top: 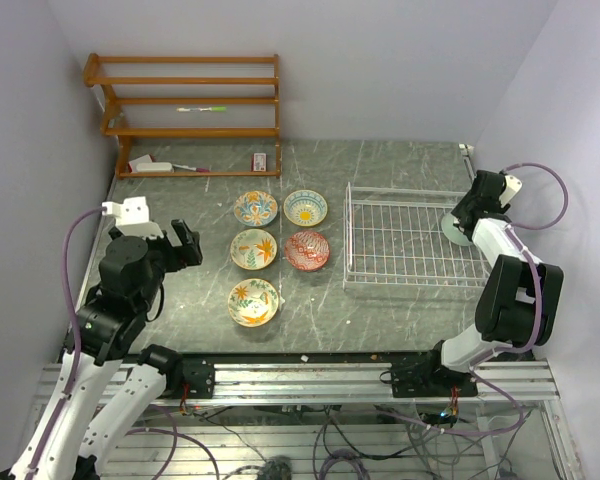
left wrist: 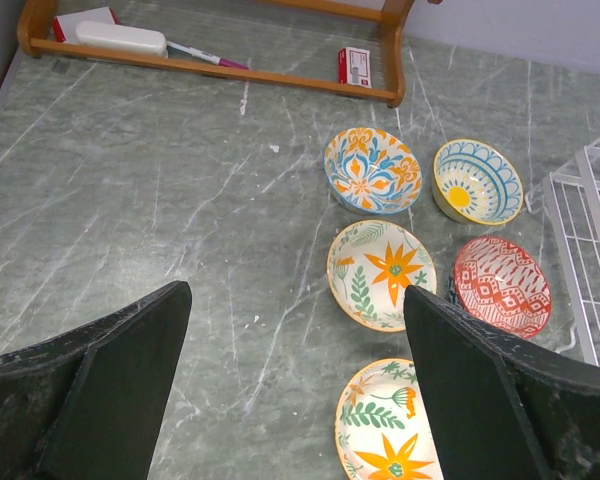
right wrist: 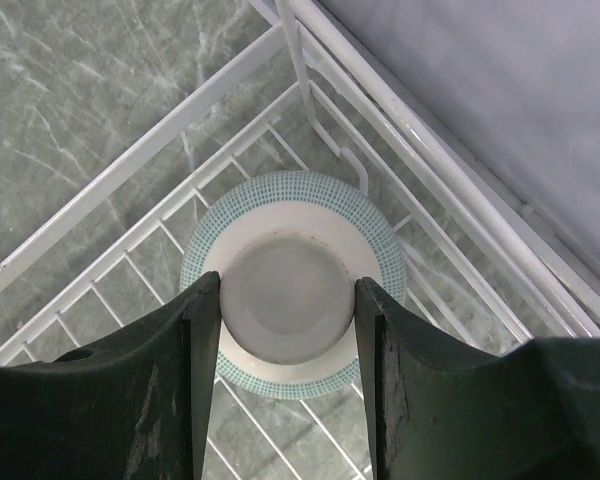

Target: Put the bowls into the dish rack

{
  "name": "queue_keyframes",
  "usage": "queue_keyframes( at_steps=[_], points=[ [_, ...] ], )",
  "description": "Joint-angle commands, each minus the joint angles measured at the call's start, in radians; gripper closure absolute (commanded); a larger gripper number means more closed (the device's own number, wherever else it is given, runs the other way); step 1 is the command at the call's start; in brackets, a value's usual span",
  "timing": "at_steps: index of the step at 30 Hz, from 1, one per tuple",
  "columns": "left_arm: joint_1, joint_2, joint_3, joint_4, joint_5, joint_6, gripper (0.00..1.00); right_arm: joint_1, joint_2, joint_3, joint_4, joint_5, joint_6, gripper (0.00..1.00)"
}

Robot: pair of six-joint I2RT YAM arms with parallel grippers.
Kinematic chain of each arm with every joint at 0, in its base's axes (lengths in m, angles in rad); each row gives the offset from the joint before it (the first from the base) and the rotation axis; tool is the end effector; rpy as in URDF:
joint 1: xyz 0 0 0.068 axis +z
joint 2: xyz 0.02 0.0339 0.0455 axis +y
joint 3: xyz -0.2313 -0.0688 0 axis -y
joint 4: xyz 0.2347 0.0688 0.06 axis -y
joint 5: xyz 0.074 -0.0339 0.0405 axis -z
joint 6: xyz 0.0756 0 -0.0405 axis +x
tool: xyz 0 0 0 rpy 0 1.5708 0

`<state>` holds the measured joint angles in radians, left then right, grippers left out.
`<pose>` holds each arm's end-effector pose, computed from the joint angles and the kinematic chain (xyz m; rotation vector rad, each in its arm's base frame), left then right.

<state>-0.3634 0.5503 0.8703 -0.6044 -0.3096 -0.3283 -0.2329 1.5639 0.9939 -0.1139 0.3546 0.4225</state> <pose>0.1642 -0.0378 0.3243 -0.1822 1.8368 -0.1967 0.3449 -0.1088 0.1771 0.8906 2.0345 -0.2952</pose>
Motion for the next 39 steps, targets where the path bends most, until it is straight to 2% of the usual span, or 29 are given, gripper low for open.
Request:
queue_keyframes(
  at_steps=[1, 4, 9, 12, 13, 17, 22, 24, 26, 30, 34, 39],
  points=[
    [0.008, -0.022, 0.015, 0.016, -0.001, 0.015, 0.02, -0.009, 0.010, 0.022, 0.067, 0.027, 0.016, 0.62],
    [0.009, -0.025, 0.021, 0.004, -0.004, 0.017, 0.02, -0.011, 0.009, 0.017, 0.083, 0.022, 0.013, 0.59],
    [0.009, -0.043, 0.014, -0.006, -0.010, 0.012, 0.02, -0.011, 0.001, 0.013, 0.090, 0.010, 0.015, 0.38],
    [0.010, -0.050, 0.013, -0.014, -0.015, 0.011, 0.02, -0.011, -0.024, 0.014, 0.084, 0.011, 0.015, 0.20],
    [0.009, -0.052, 0.012, -0.017, -0.016, 0.009, 0.02, -0.011, -0.036, 0.013, 0.083, 0.009, 0.014, 0.17],
    [0.009, -0.063, 0.015, -0.020, -0.016, 0.009, 0.02, -0.011, -0.098, -0.016, 0.073, -0.036, 0.010, 0.16],
    [0.009, -0.068, 0.015, -0.023, -0.014, 0.006, 0.02, 0.002, -0.198, -0.027, 0.027, -0.214, 0.002, 0.14],
    [0.009, -0.072, 0.015, -0.027, -0.013, 0.005, 0.02, 0.043, -0.246, -0.027, -0.011, -0.266, -0.006, 0.14],
    [0.008, -0.077, 0.015, -0.033, -0.018, 0.003, 0.02, 0.144, -0.311, -0.038, -0.031, -0.254, -0.026, 0.14],
    [0.009, -0.093, 0.016, -0.048, -0.023, -0.002, 0.02, 0.424, -0.380, -0.026, -0.057, -0.219, -0.058, 0.17],
    [0.008, -0.117, 0.033, -0.076, -0.046, -0.014, 0.02, 0.658, -0.321, 0.016, -0.072, -0.293, -0.093, 0.20],
    [0.008, -0.141, 0.074, -0.098, -0.059, -0.021, 0.02, 1.003, -0.180, 0.116, -0.096, -0.202, -0.159, 0.21]
  ],
)
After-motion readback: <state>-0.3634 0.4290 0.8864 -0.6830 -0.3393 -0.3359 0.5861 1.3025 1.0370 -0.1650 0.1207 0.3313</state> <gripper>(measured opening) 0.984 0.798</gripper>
